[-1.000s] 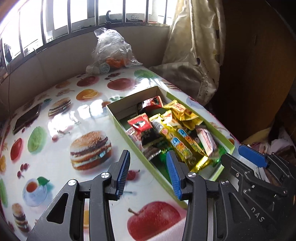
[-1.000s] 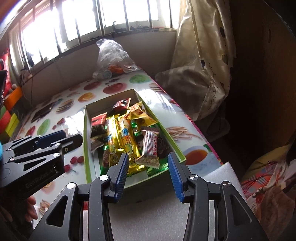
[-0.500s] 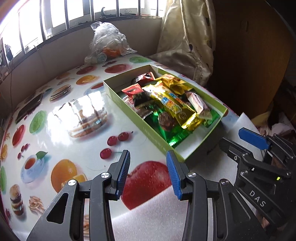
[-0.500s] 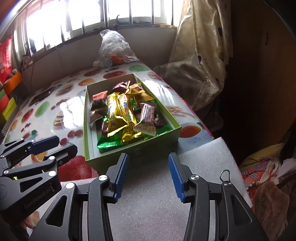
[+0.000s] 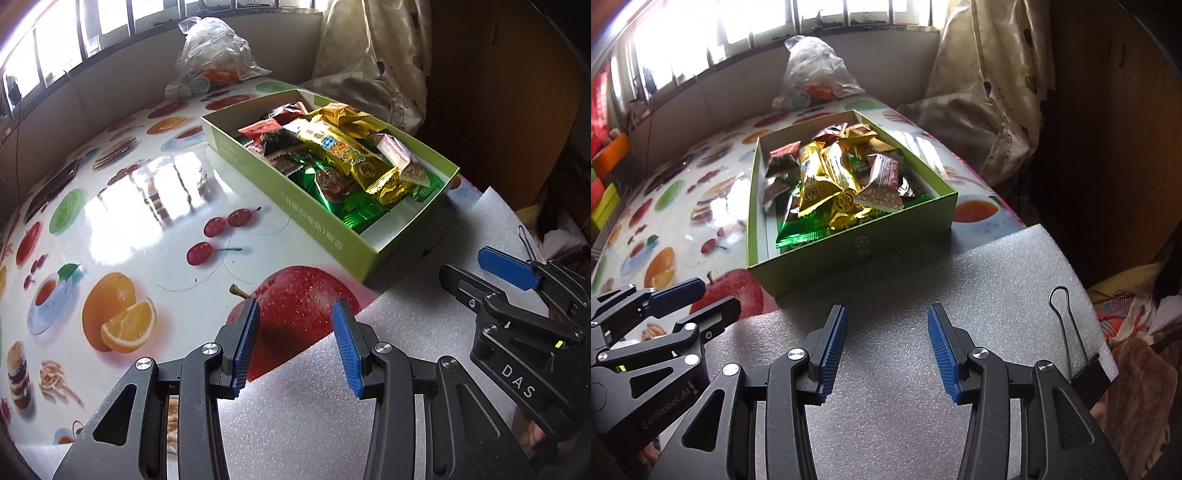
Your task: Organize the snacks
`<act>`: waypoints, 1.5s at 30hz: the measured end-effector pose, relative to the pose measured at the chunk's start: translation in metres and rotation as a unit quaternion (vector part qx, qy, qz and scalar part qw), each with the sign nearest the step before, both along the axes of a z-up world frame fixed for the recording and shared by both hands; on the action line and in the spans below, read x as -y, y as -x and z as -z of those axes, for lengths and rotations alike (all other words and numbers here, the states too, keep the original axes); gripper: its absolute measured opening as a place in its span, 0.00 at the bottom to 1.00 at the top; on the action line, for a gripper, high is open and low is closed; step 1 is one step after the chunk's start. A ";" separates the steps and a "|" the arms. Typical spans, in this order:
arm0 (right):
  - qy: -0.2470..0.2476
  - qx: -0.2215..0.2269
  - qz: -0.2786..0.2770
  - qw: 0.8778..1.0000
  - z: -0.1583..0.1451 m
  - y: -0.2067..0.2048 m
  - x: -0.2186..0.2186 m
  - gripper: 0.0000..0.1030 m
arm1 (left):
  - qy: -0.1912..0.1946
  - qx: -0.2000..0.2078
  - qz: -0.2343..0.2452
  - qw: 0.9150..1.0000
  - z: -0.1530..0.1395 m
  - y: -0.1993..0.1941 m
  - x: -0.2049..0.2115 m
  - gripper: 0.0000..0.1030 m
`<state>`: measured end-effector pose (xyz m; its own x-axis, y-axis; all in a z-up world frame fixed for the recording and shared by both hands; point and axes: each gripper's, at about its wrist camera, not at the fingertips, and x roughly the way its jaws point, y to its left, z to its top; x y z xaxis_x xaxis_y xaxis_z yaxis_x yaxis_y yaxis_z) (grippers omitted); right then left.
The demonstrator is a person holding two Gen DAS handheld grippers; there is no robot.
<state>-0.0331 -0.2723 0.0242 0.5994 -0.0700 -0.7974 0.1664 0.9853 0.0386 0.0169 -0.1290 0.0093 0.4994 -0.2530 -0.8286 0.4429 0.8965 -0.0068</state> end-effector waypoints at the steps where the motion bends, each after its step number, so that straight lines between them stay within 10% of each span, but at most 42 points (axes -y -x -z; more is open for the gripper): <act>1: 0.002 0.001 0.000 1.000 0.000 0.000 -0.001 0.44 | 0.001 0.001 -0.001 1.000 0.000 0.000 0.000 0.41; 45: 0.019 0.014 0.008 1.000 0.002 0.003 -0.004 0.45 | 0.012 0.020 -0.022 0.999 0.005 0.003 -0.003 0.41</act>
<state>-0.0359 -0.2684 0.0221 0.6195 -0.1086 -0.7774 0.1810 0.9835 0.0068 0.0136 -0.1259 0.0038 0.5431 -0.2504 -0.8015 0.4039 0.9147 -0.0121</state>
